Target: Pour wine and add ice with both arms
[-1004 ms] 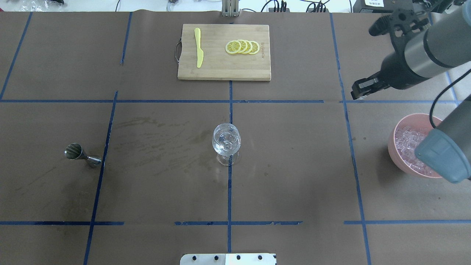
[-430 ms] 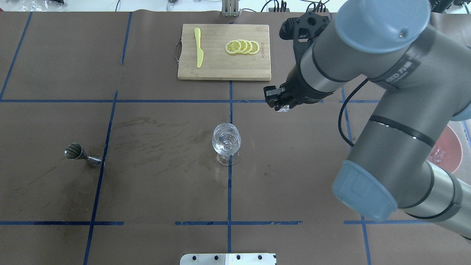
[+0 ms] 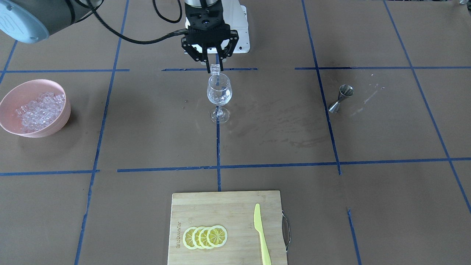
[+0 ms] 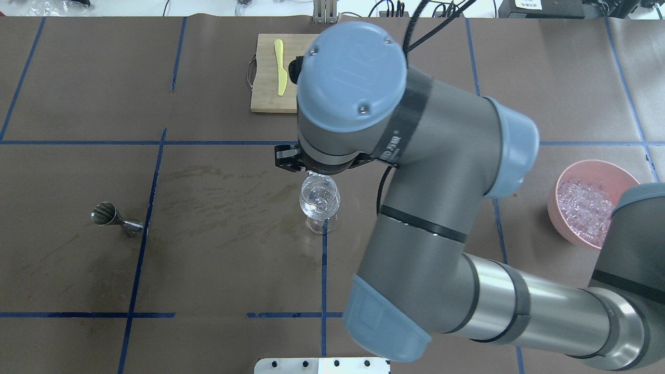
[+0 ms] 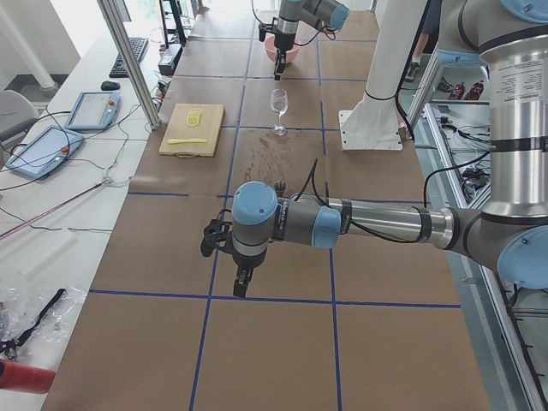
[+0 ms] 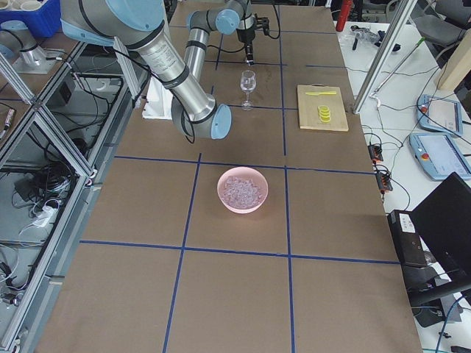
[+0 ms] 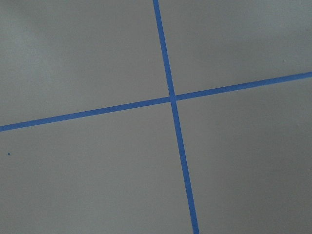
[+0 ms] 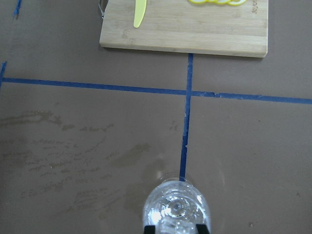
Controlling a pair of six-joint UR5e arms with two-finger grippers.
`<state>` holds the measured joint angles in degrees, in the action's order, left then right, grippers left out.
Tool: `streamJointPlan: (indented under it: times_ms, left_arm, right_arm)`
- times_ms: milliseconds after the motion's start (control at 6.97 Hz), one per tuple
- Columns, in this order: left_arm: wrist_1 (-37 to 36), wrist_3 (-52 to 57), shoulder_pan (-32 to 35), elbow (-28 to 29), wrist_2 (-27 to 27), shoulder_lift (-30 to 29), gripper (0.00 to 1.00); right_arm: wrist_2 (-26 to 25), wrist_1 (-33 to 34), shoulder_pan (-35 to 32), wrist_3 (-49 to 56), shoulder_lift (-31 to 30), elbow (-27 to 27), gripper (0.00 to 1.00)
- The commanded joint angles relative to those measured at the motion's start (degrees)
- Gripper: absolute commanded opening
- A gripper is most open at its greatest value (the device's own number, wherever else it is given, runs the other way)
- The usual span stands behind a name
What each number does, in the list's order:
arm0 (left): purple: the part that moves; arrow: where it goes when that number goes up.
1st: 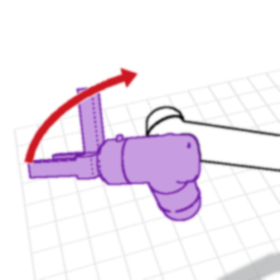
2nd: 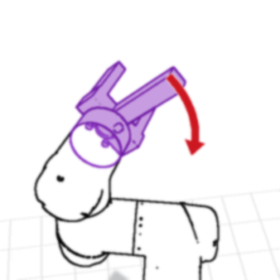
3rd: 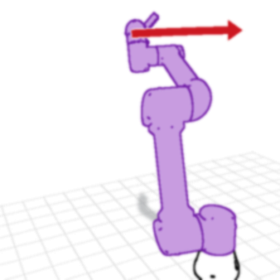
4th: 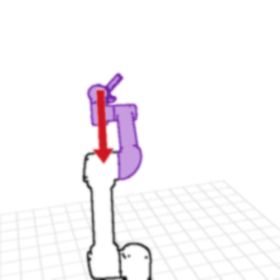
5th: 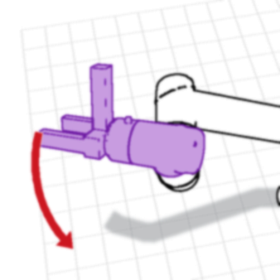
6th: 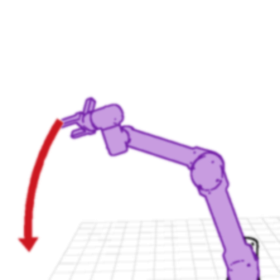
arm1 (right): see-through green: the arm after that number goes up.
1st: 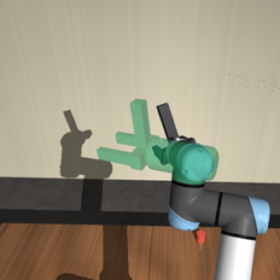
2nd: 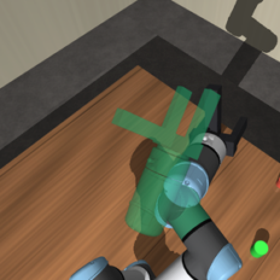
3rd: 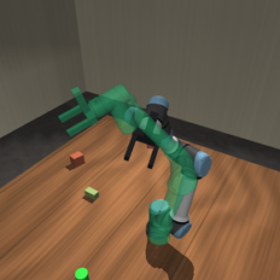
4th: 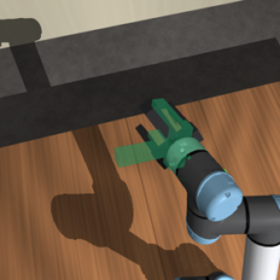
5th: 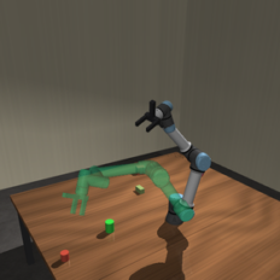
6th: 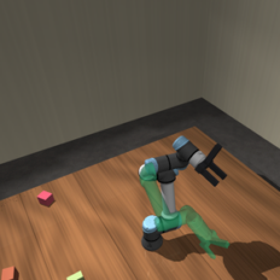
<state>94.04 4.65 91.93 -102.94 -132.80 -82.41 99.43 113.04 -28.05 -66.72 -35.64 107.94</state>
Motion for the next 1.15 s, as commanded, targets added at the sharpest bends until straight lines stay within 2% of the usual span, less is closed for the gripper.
streamJointPlan:
  times_ms: [0,430,574,717,860,1004]
  left_arm:
    - [0.0,0.0,0.0,0.0,0.0,0.1,1.0]
    - [0.0,0.1,0.0,0.1,0.0,0.1,1.0]
    - [0.0,0.1,0.0,0.1,0.0,0.1,1.0]
    - [0.0,0.1,-0.1,0.1,0.0,0.1,1.0]
    - [0.1,0.1,0.0,0.1,0.0,0.1,1.0]
    - [0.1,0.1,0.0,0.1,0.0,0.1,1.0]
  right_arm:
    - [-3.6,0.2,2.6,-0.9,1.5,-3.4,0.0]
    - [-3.8,0.2,2.8,-0.3,-1.1,-3.3,0.0]
    - [-3.8,0.2,2.8,-0.3,-1.6,-3.2,0.09]
    - [-3.8,0.2,3.2,-0.8,-1.6,-3.1,0.6]
    - [-4.2,0.2,3.4,-0.9,-1.5,-2.8,1.0]
    - [-4.0,0.2,3.4,-0.8,-1.1,-2.8,1.0]
